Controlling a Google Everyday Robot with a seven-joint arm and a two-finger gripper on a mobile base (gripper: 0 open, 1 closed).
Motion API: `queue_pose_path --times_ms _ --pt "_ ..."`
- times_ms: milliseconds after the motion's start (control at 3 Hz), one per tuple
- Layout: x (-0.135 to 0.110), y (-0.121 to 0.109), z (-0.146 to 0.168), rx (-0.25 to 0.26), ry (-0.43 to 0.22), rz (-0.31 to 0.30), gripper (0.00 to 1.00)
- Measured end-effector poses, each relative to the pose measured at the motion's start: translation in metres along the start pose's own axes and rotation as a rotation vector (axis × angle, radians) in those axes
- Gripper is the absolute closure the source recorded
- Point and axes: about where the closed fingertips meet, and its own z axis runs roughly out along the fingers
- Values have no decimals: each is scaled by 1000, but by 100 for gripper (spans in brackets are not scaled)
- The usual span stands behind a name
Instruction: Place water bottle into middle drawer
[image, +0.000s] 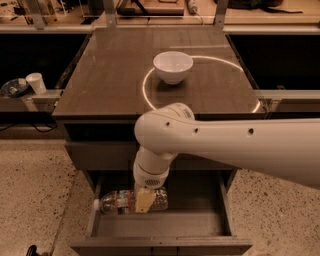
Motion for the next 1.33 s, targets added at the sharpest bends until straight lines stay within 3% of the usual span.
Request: queue_pose_path --times_ms 333,667,1000,1333 --pt "59 -23 58 55 41 35 100" --pt "74 -34 65 131 87 28 100" --pt "78 -31 70 140 84 31 100" --pt "99 -36 85 203 4 67 100"
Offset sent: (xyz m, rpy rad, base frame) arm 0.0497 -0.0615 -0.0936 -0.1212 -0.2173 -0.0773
